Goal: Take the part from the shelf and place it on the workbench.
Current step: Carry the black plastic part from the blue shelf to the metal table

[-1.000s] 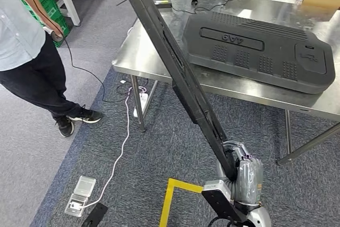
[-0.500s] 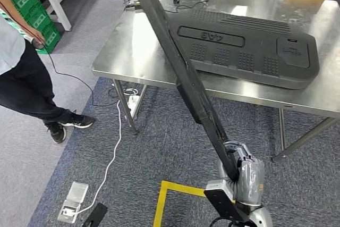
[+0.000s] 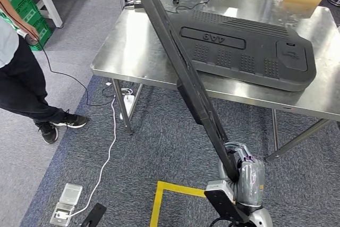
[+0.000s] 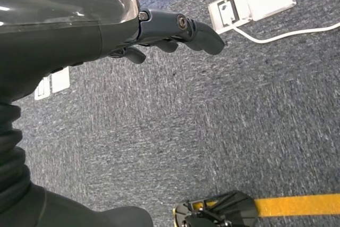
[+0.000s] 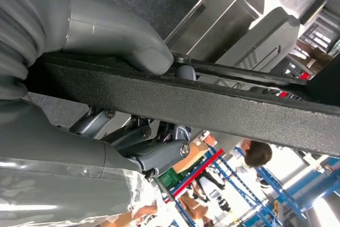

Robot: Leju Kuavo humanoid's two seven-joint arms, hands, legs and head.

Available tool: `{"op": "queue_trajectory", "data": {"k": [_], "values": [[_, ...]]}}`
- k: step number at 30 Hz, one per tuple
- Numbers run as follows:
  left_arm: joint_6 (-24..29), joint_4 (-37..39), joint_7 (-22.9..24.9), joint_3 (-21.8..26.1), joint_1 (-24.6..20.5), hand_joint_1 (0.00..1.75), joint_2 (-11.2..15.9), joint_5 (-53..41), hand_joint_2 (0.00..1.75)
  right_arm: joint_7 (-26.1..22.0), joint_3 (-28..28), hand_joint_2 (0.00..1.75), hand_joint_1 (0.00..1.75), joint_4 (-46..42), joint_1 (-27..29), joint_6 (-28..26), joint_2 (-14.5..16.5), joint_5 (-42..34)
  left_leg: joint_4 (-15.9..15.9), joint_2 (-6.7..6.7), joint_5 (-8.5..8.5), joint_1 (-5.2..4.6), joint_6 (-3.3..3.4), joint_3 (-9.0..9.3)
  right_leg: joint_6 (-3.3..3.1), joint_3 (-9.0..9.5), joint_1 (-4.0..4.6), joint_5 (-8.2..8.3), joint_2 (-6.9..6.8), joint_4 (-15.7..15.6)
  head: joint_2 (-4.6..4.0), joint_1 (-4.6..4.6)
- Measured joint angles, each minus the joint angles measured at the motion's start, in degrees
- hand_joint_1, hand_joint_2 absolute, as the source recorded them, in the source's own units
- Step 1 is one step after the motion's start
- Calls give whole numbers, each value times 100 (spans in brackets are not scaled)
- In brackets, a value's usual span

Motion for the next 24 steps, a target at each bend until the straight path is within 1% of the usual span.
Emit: {"op": "queue_trajectory", "data": {"k": [5, 12, 19, 22, 24], "values": [[-3, 0, -5, 0, -3, 0, 0, -9, 175, 0, -4, 175, 175, -1, 0, 0, 0, -1, 3, 0, -1, -10, 36, -2, 17, 2, -5, 9, -3, -13, 0, -1], [-214, 0, -144, 0, -2, 0, 2, -19, 175, 1, -4, 175, 175, 0, 0, 0, 0, -13, 7, 0, 0, -5, 38, -1, 25, 1, -6, 12, -3, -16, 0, -3], [-342, 0, -210, -2, -2, 0, 4, -35, 175, 2, 4, 175, 175, 2, -7, 0, 0, -40, 17, 0, 7, -19, 57, -5, 57, -1, -21, 30, -2, -23, 0, -5], [-341, 0, -198, -2, -4, 0, 4, -34, 175, 2, 8, 175, 175, 2, -7, 0, 0, -59, 12, 0, 24, -41, 93, -6, 93, 0, -44, 49, 0, -34, 0, -5], [-301, 0, -164, -2, -8, 0, 3, -30, 175, 2, 10, 175, 175, 1, -5, 0, 0, -74, -45, 11, 69, -18, 156, 11, 135, -10, -45, 18, -11, -13, 0, -4]]}}
